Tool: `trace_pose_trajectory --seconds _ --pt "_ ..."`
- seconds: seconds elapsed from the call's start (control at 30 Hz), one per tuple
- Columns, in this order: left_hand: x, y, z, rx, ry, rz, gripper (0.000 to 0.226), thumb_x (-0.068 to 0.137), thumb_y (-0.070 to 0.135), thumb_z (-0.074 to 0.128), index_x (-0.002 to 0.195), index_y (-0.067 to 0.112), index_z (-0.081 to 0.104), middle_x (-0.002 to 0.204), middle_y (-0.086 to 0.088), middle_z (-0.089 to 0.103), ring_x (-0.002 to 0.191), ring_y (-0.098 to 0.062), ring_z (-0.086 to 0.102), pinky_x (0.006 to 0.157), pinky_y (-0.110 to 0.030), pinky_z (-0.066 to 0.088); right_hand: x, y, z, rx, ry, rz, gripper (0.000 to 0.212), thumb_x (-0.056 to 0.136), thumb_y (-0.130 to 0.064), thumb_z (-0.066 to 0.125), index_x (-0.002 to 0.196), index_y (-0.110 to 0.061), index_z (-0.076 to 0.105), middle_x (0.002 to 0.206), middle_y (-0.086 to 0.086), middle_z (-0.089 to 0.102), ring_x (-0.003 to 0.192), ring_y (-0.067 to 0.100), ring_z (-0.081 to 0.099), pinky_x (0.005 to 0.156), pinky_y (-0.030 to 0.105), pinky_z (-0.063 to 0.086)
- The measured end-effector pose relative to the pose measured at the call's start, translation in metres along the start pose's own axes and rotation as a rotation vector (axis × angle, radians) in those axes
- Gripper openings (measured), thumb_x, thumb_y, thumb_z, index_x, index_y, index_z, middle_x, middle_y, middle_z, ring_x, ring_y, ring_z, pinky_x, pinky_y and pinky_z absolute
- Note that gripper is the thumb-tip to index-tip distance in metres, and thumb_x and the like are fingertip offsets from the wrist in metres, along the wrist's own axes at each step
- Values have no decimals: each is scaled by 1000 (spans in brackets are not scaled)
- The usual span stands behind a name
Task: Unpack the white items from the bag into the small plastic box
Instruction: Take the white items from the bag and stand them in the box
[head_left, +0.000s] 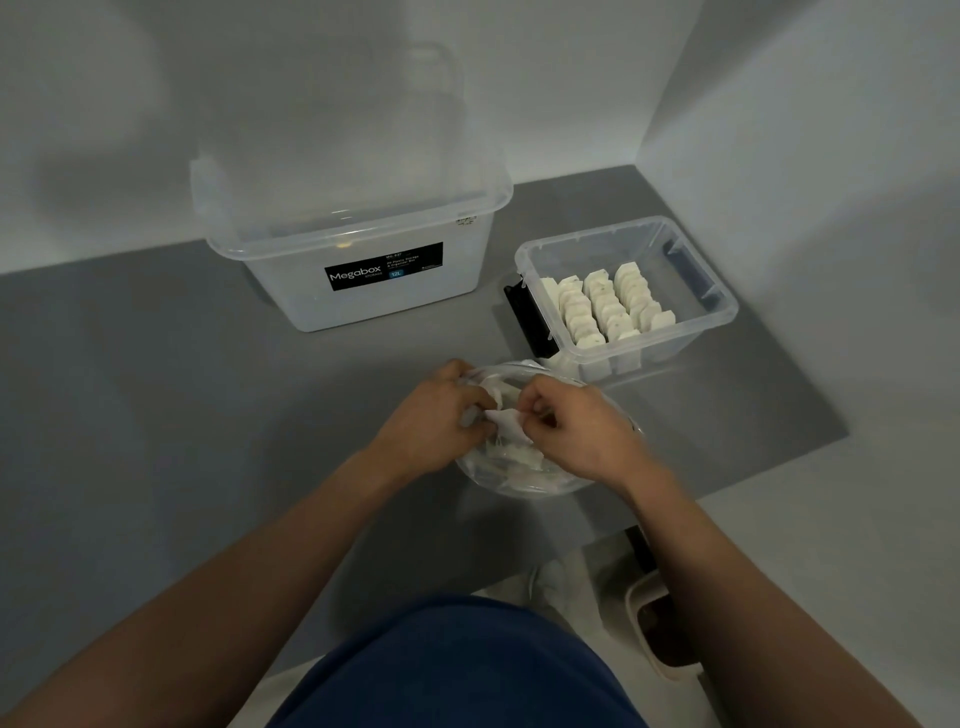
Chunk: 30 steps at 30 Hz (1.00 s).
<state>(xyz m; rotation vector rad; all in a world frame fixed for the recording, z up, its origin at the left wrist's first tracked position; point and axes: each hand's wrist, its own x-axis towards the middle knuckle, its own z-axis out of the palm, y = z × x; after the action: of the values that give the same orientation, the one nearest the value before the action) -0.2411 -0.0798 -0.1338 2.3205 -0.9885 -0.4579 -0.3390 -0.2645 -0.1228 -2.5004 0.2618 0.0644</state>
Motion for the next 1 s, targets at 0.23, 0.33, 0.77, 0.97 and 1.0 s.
trace_pose_trajectory --seconds 0.23,0.33,0.77,0.97,1.0 --pt "1 -5 -2 -21 24 -44 24 85 35 73 107 27 76 130 -4 54 107 -21 60 87 -21 42 -3 10 4 286 -75 58 32 80 -21 80 108 -32 72 97 -19 74 88 0 70 81 22 57" --pt "2 -5 -3 -4 39 -39 23 85 34 73 107 28 77 131 -4 55 107 -21 61 87 -18 39 -2 14 7 330 -44 88 20 82 -18 80 95 -31 74 87 -14 75 80 6 72 78 35 61" --pt "4 -1 -3 74 -10 9 23 84 29 69 105 26 77 118 -7 57 95 -23 63 84 -36 53 -5 9 12 581 83 179 18 88 -7 71 82 -23 72 73 0 67 69 20 73 73 47 62" --pt "7 -4 -6 68 -52 29 19 86 32 70 104 29 77 116 -6 57 94 -24 62 84 -37 51 -2 8 19 443 171 171 14 88 -16 72 87 -29 67 82 -6 73 75 13 70 73 39 59" --pt "7 -4 -7 67 -51 32 19 86 33 70 103 30 77 115 -6 57 93 -23 62 83 -36 51 -3 7 19 439 170 176 18 88 -15 71 90 -32 65 85 -7 72 76 13 70 74 42 60"
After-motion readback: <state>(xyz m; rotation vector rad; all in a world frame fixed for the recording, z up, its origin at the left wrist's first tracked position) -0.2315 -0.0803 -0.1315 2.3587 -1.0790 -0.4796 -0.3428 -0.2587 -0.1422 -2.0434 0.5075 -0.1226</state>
